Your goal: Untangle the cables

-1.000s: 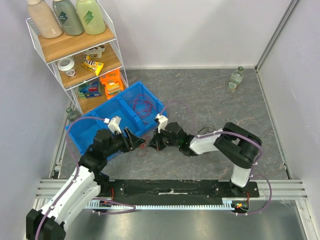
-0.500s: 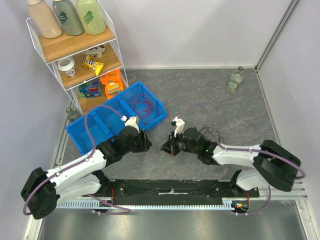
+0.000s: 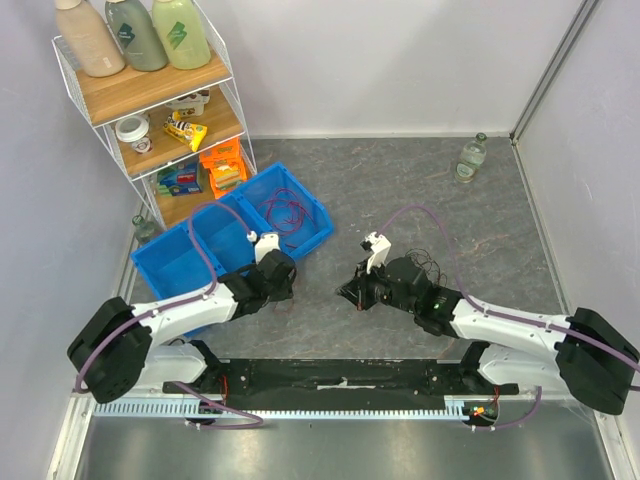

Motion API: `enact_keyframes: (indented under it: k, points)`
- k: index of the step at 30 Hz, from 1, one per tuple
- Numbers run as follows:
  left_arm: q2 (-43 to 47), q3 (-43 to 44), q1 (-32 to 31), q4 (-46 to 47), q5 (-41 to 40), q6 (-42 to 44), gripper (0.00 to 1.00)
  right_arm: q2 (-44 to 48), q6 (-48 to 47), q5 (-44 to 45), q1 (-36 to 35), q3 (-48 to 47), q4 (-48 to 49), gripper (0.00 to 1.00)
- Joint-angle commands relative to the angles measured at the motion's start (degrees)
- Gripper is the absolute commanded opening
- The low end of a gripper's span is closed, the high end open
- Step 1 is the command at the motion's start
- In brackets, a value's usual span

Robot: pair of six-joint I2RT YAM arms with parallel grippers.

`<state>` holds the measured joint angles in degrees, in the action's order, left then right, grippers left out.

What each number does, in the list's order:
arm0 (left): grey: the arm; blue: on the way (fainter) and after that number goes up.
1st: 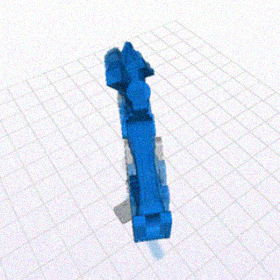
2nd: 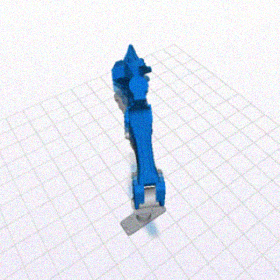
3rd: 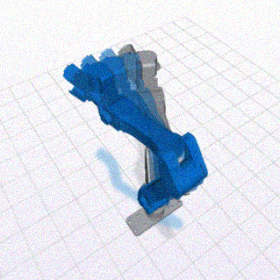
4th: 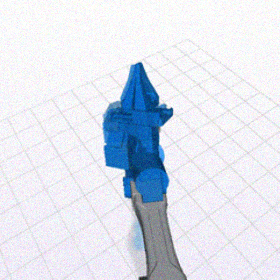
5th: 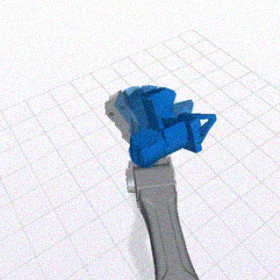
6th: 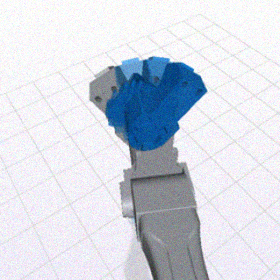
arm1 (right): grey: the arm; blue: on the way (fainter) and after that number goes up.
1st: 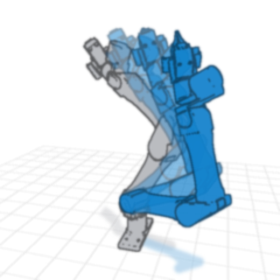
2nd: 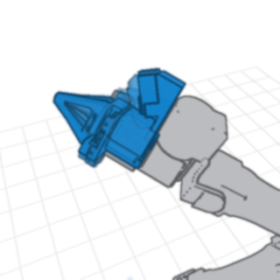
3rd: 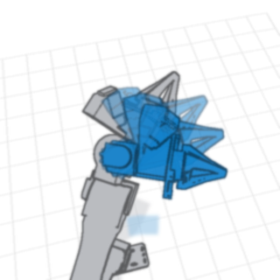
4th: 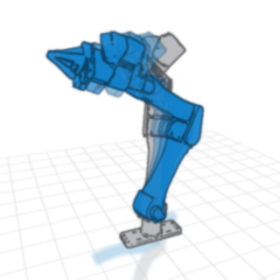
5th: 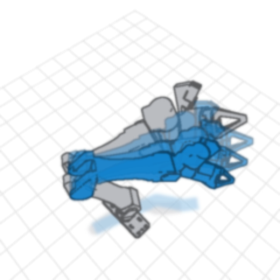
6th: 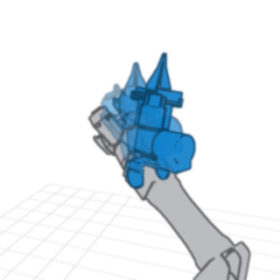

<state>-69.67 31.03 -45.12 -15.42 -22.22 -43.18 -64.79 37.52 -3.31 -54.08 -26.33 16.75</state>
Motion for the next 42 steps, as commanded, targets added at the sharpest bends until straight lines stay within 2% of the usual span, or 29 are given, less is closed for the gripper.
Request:
enact_keyframes:
  k: [1,5,9,10,11,12,13,15,16,17,19,22,25,29,36,42]
  points:
    - [-2.7,2.0,-0.2,5.7,-1.5,-0.4,0.46,2.4,-1.0,1.6,0.3,-0.4,-2.5,0.00]
    - [-3.8,2.4,-0.2,6.2,-1.3,-0.3,0.45,2.8,1.2,1.0,0.3,1.7,-0.5,0.00]
    - [-3.9,2.6,-0.3,7.5,-0.5,0.9,0.56,1.8,1.6,0.1,0.3,2.0,0.1,0.00]
    - [-4.1,2.6,-0.2,7.8,-0.2,1.3,0.55,1.3,1.7,0.1,0.3,1.8,0.1,0.00]
    - [-4.1,2.6,-0.2,7.9,-0.1,1.7,0.52,0.8,1.8,-0.2,0.3,1.6,0.1,0.00]
    - [-4.1,2.7,-0.2,7.9,0.0,2.0,0.43,0.3,1.8,-0.5,0.3,1.4,0.2,0.00]
    - [-3.9,2.6,-0.2,8.3,0.5,2.5,0.33,-0.4,2.0,-0.7,0.3,1.2,0.5,0.00]
    - [-3.2,2.1,-0.2,9.4,2.0,4.2,0.06,-2.2,2.2,-1.7,0.3,0.4,0.6,0.01]
    - [-2.5,1.8,-0.2,9.6,2.8,5.0,0.03,-3.0,2.5,-2.1,0.3,0.0,0.6,0.02]
    - [-1.7,1.2,-0.2,10.6,3.7,5.7,0.02,-4.1,2.4,-3.1,0.3,-0.6,0.8,0.08]
    - [1.4,-1.0,-0.2,14.1,8.3,8.3,0.02,-5.6,1.2,-5.2,0.4,-2.1,0.6,0.20]
    - [7.7,-4.7,-0.2,21.7,18.3,11.0,0.02,-6.0,-0.5,-6.5,0.6,-2.2,1.7,0.29]
    - [11.8,-6.1,-0.2,25.7,26.6,10.0,0.02,-4.4,-2.8,-8.5,2.0,-1.0,2.8,0.39]
    - [12.9,-5.3,-0.2,26.9,33.1,7.7,0.02,0.7,-4.5,-10.4,5.8,1.6,4.2,0.52]
    - [14.5,-5.4,-0.2,29.8,41.1,3.8,0.02,6.8,-5.4,-12.5,7.6,2.9,7.6,0.52]
    - [15.4,-4.1,-0.2,31.9,44.2,3.4,0.02,5.6,-4.6,-10.0,7.6,2.0,5.7,0.42]
